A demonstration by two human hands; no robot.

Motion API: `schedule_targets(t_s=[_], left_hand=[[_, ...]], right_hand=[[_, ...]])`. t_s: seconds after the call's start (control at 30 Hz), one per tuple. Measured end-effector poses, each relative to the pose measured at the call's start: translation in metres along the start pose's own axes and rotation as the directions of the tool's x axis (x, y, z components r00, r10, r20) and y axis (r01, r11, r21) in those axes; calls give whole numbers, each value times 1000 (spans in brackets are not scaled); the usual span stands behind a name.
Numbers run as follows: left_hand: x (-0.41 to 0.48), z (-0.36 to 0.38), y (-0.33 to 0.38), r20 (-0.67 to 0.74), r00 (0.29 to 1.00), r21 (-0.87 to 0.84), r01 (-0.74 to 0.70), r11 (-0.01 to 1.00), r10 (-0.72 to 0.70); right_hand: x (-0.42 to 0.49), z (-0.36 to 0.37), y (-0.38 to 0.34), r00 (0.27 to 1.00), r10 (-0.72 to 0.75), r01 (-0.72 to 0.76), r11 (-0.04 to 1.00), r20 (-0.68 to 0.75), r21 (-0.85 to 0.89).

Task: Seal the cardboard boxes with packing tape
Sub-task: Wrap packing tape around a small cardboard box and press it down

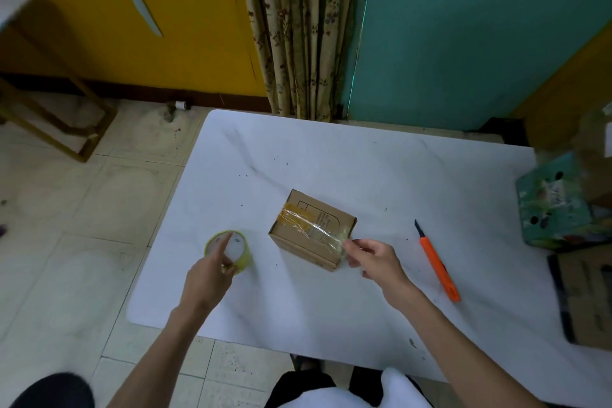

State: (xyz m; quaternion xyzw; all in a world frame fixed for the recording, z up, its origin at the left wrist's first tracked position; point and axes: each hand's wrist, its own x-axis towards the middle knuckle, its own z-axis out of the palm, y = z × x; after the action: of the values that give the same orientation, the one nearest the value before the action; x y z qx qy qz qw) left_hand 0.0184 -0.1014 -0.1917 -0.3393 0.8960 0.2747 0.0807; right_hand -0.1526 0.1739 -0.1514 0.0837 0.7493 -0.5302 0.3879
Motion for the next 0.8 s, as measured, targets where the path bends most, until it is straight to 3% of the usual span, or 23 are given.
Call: schedule_targets(t_s=[0.1, 0.17, 0.23, 0.33, 0.4, 0.47, 0.53, 0.6, 0.67, 0.8], left_hand=[[6, 12, -4, 90, 996, 127, -21, 992, 10], [8, 13, -1, 72, 997, 241, 6, 971, -24], [6, 10, 19, -123, 992, 124, 15, 992, 0], [4, 5, 76, -453, 874, -109, -251, 962, 177], [16, 6, 120, -529, 810, -144, -379, 914, 253], [33, 12, 159, -440, 864, -128, -328, 936, 243], [46, 24, 178, -260, 957, -100, -161, 982, 131], [50, 40, 178, -142, 990, -59, -33, 998, 25], [48, 48, 168, -142, 990, -29, -14, 999, 9], [49, 48, 169, -177, 984, -41, -5, 999, -2]], right_hand=[[5, -1, 6, 999, 38, -37, 999, 34, -22], [10, -3, 10, 997, 60, -60, 998, 39, 4], [13, -7, 14, 996, 71, -74, 995, 46, 62], [16, -10, 18, 997, 62, -66, 993, 40, 101], [17, -9, 21, 998, 59, -62, 994, 36, 88], [19, -8, 26, 998, 53, -57, 991, 36, 120], [22, -6, 33, 997, 66, -74, 977, 49, 201], [27, -6, 41, 992, 108, -124, 943, 68, 310], [31, -3, 47, 989, 126, -145, 908, 73, 394], [41, 5, 51, 999, 32, -42, 946, 36, 322]])
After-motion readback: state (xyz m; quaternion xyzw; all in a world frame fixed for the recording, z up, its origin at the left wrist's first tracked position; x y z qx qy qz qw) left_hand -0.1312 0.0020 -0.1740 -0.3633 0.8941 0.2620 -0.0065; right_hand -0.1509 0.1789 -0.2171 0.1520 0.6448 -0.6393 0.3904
